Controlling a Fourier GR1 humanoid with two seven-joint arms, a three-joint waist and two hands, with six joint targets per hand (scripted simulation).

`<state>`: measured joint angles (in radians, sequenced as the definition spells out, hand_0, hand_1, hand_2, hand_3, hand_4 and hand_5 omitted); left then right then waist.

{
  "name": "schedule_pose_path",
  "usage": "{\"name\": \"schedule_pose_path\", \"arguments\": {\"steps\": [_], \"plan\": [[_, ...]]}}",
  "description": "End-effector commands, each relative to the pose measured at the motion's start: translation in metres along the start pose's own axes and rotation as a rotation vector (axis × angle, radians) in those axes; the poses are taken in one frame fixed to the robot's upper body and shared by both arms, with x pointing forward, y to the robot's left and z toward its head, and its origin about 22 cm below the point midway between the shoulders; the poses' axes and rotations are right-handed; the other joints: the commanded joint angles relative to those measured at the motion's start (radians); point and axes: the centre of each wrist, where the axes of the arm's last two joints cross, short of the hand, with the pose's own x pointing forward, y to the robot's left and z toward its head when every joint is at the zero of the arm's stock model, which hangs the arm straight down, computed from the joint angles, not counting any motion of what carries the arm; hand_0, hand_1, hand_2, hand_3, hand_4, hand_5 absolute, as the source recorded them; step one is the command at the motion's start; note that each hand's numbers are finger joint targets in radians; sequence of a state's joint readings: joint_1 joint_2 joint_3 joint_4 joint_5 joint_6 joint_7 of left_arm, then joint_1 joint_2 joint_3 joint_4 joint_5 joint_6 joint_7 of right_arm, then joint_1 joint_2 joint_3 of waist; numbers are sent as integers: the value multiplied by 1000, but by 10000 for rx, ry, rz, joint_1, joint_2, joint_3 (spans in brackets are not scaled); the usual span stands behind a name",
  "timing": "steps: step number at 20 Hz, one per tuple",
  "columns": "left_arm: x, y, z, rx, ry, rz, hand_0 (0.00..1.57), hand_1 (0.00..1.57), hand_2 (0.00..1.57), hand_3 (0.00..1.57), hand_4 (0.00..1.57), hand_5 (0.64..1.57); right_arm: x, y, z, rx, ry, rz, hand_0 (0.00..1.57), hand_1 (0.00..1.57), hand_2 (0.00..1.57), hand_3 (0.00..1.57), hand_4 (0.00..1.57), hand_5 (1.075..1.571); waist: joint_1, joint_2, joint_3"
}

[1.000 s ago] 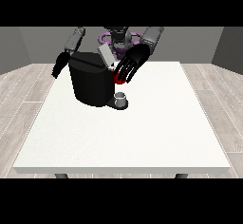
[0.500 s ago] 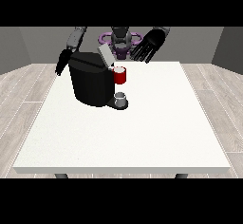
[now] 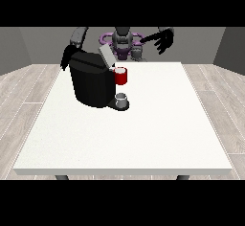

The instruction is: Insert the coffee pod into the coffee machine and close the lid

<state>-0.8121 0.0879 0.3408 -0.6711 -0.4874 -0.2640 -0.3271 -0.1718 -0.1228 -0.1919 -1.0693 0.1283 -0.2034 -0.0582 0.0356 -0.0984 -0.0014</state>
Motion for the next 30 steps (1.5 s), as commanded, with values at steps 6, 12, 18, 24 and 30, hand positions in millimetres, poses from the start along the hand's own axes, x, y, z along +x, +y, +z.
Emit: {"name": "schedule_pose_path", "arguments": {"steps": [6,12,18,24,30], "plan": [[-88,-39,79,-75,2369,2439,0,0,0,0,442,1571,8,10,14,657,-141,-223,0,0,0,0,0,1571,634,-2304,13],[-107,-40,107,586,2743,2968,0,0,0,0,390,1571,60,33,8,2691,-1434,-594,0,0,0,0,0,1571,641,-2639,8],[-82,-36,90,846,2129,2986,0,0,0,0,385,1571,106,37,-1,3076,-2775,-109,0,0,0,0,251,1571,857,-1928,14],[-44,-32,75,876,1219,2836,0,0,0,0,383,1571,133,2,-33,2262,-2899,-677,0,0,0,0,0,1571,1224,-866,17],[-43,-38,95,907,1010,2565,0,0,0,0,342,1571,141,4,-43,2751,-2569,-1716,0,0,0,0,83,1571,1382,-321,17]]}}
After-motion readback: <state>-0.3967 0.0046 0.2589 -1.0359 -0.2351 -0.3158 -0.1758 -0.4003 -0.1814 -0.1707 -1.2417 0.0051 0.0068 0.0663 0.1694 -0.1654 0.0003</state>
